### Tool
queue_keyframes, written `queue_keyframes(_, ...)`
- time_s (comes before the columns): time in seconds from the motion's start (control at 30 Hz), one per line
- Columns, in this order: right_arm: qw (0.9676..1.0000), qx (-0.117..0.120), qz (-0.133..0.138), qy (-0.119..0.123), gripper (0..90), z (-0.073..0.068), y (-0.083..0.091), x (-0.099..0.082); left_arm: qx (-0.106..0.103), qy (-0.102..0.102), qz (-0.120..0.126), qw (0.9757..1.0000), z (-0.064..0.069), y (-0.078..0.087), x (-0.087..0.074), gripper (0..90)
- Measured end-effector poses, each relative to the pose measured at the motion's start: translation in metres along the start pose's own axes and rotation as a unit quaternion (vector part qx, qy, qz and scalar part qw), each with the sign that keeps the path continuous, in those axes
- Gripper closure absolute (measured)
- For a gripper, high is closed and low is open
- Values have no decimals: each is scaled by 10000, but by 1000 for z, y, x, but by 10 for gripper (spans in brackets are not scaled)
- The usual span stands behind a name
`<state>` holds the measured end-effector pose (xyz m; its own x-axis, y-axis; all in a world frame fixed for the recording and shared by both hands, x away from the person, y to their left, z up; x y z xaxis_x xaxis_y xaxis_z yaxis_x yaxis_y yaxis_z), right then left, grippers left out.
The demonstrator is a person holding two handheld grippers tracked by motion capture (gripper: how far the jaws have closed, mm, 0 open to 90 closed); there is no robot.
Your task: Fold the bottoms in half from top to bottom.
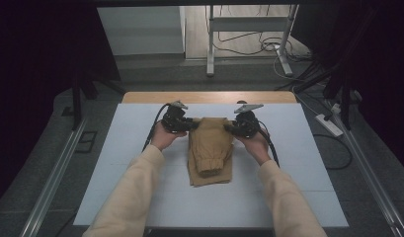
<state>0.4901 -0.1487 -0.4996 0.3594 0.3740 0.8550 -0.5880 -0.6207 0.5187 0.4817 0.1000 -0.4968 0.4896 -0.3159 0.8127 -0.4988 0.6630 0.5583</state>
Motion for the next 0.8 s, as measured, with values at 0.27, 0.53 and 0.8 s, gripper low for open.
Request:
queue_keyframes(0.27, 9998, 14, 36, -197, 368, 2, 6, -2, 40, 160, 38, 9999, -2, 12, -8, 294)
queue_keyframes(0.53, 9993, 329, -56, -189, 368, -6, 10, -7, -54, 132, 12, 9999, 2, 26, -20, 317)
queue_keyframes(0.8, 9987, 467, -164, -100, 370, -12, 15, -11, -109, 20, -11, 9999, 12, 36, -27, 324)
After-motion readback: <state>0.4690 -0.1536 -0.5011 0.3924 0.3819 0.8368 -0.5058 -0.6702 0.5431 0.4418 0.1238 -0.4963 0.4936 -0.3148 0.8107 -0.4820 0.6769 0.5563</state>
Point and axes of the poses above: each handheld gripper's, and its own axes: y roughly backward along the jaws, x roughly out of its top, z roughly to its right, the point moved 3 cm from there along -y, roughly forward along the jaws, and after that the axes turned 8 degrees about z, right-handed, at the moved point
